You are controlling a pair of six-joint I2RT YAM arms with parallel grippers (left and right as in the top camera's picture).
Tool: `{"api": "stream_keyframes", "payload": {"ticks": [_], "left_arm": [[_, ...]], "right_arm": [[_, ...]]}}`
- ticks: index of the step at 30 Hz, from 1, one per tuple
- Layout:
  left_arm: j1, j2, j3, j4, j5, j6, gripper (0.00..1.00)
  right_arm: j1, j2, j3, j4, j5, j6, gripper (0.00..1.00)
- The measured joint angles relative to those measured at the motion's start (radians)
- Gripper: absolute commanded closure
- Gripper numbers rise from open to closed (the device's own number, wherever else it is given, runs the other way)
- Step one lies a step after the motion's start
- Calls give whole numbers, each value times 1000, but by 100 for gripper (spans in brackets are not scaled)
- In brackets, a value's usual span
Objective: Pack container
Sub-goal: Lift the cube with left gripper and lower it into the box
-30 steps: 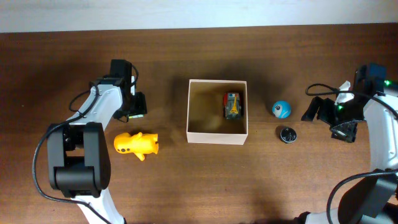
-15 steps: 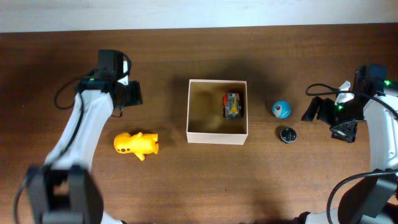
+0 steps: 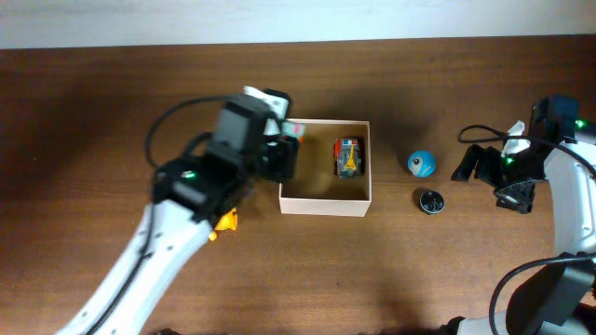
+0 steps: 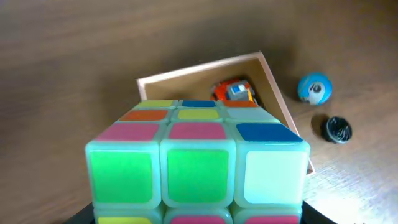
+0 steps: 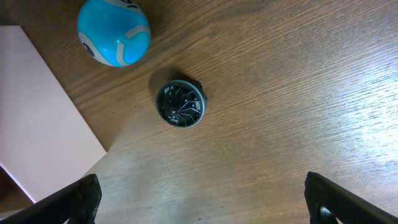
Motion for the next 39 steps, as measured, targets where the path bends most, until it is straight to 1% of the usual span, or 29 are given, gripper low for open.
{"api": "stream_keyframes", "payload": {"ticks": [4,9,12,13,14,19,25,27,29,31,34,39], "left_arm": [[-56,147,0,87,-24,-35,53],[-73,324,0,168,-32,-105,53],[-71,393,0,212,-38,-152,53],[-70,407,0,223,-40,-162,48],[-69,424,0,233,-42,-171,48],[-69,491,0,257,-74,-195,47],[-69,507,0,253,-153,-194,45],[-69,507,0,253,-174,-192,36],[-69,507,0,254,-189,-188,33],[-69,507,0,255,-198,-190,27],[-69,507,0,257,-202,-187,21],[-69,507,22,224,-212,-187,21]], "right_arm": [[0,0,0,0,0,0,1],[0,0,0,0,0,0,1],[0,0,0,0,0,0,1],[0,0,0,0,0,0,1],[0,0,0,0,0,0,2],[0,0,0,0,0,0,1],[0,0,0,0,0,0,1],[0,0,0,0,0,0,1],[0,0,0,0,0,0,1],[0,0,0,0,0,0,1],[0,0,0,0,0,0,1],[0,0,0,0,0,0,1]]}}
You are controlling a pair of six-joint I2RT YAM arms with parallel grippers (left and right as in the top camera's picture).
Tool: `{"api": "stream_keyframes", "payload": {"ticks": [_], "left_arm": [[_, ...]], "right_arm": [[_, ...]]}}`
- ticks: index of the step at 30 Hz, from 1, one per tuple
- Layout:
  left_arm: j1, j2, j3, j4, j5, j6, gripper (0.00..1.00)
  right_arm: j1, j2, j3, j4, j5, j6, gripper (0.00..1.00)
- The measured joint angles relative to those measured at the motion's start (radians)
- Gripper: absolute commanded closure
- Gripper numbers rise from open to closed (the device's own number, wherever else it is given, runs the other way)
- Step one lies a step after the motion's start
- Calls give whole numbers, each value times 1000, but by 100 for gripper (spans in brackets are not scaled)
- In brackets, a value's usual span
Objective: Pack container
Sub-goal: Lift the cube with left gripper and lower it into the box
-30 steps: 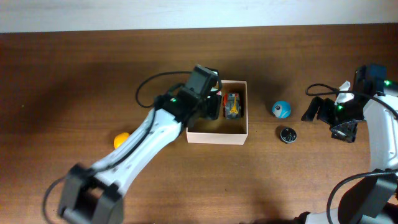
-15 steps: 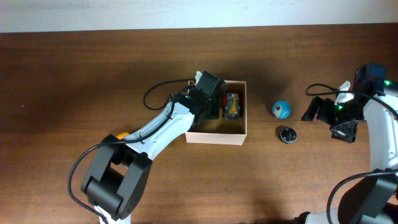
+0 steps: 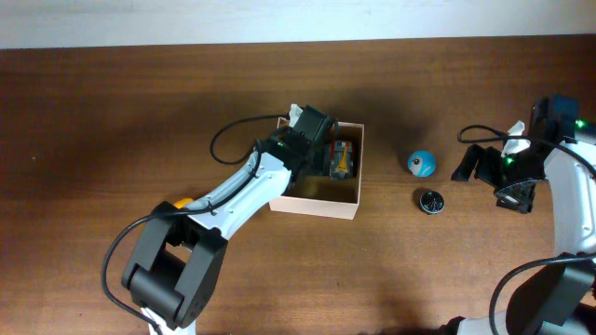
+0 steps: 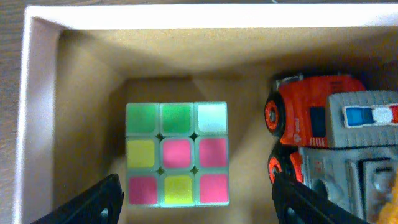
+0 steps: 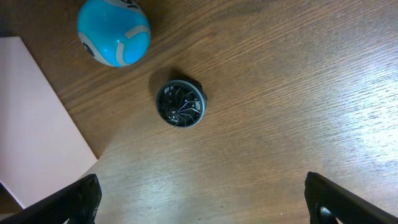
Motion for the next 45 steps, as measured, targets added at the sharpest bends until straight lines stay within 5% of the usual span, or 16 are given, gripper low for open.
{"api": "stream_keyframes", "payload": {"ticks": [2,7,11,28,45], "left_arm": [[0,0,31,-37,-1,0,23],[0,-7,129,-142,13,-2,57],[0,-21,150,-194,46,-3,72],[-30,79,112,-222,185,-26,73],[-35,108,109,-81,55,2,71]], "right_arm": [[0,0,0,0,0,0,1],[0,0,0,0,0,0,1],[0,0,0,0,0,0,1],[0,0,0,0,0,0,1],[0,0,0,0,0,0,1]]}}
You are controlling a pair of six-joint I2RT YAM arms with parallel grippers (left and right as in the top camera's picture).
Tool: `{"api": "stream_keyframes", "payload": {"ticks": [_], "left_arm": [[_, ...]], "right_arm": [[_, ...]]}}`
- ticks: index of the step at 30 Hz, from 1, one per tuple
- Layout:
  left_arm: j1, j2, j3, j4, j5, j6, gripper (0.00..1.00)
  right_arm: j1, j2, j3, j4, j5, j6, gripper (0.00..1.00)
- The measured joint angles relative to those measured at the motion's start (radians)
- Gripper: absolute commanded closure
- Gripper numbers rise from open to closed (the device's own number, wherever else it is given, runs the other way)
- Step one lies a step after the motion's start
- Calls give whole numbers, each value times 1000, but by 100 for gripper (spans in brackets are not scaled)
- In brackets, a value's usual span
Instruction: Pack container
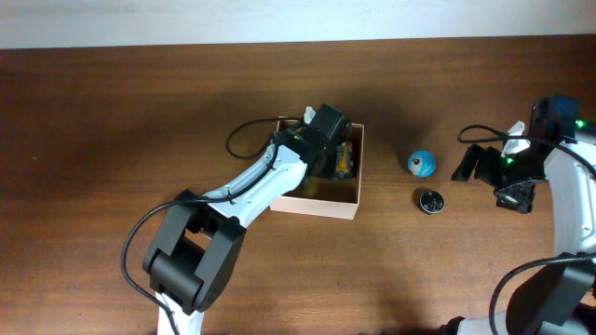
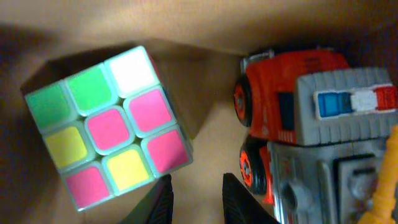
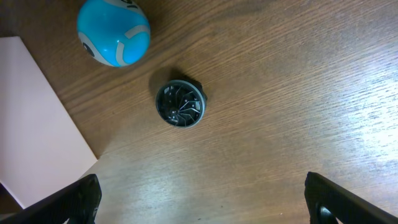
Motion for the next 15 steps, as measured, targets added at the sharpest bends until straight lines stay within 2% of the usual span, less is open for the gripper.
{"api": "stream_keyframes", "payload": {"ticks": [15], "left_arm": [[0,0,0,-67,-107,10,71]], "right_arm": [[0,0,0,0,0,0,1]]}}
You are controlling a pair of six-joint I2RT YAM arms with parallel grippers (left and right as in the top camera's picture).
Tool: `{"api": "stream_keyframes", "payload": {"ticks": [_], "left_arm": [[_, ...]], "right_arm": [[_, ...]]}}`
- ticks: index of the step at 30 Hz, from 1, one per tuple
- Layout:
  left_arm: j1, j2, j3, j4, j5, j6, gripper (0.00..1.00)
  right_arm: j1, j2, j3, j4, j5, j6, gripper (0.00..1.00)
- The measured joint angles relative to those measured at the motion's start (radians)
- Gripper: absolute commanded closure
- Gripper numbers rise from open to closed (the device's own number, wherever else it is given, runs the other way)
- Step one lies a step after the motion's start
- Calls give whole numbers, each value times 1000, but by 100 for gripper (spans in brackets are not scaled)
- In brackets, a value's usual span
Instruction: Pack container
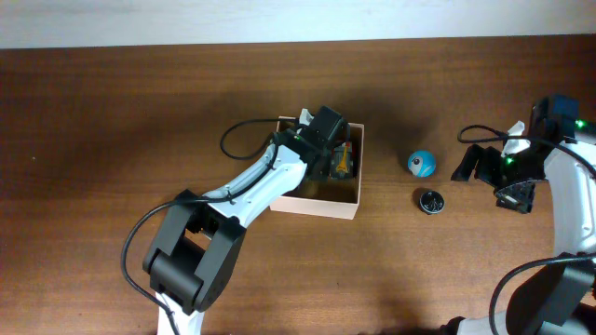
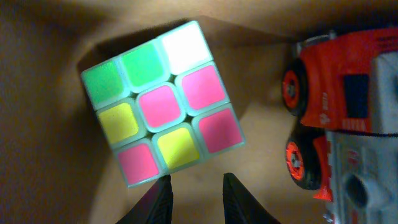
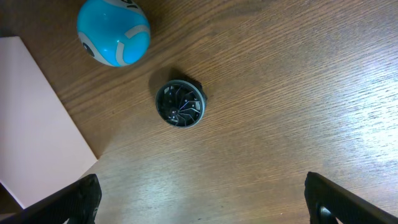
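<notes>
The open cardboard box (image 1: 317, 207) stands mid-table. Inside it lie a colour cube (image 2: 161, 121) with pink, yellow, green and white tiles, turned askew, and a red and grey toy truck (image 2: 342, 118) to its right, also visible from overhead (image 1: 346, 160). My left gripper (image 2: 196, 196) reaches down into the box just below the cube, fingers drawn close with nothing between them. My right gripper (image 3: 199, 199) hangs wide open over bare table, right of a blue ball (image 3: 113, 31) and a black round disc (image 3: 180, 104).
The ball (image 1: 421, 164) and the disc (image 1: 430, 201) lie between the box and the right arm (image 1: 521, 177). The box's pink outer wall (image 3: 37, 124) shows at the left of the right wrist view. A cable loops beside the left arm.
My left gripper has shifted a little to the left inside the box, so cube and truck sit further right in its view. The right arm has not moved.
My left gripper held the cube above the table left of the box. Then the cube lay on the box floor beside the truck with the gripper wide open above it. Later the fingers were drawn together by the cube, which lay turned askew, as now.
</notes>
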Motion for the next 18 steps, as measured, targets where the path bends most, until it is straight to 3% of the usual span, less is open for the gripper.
{"api": "stream_keyframes", "payload": {"ticks": [18], "left_arm": [[-30,0,0,38,173,-21,67]], "right_arm": [[0,0,0,0,0,-1,1]]}}
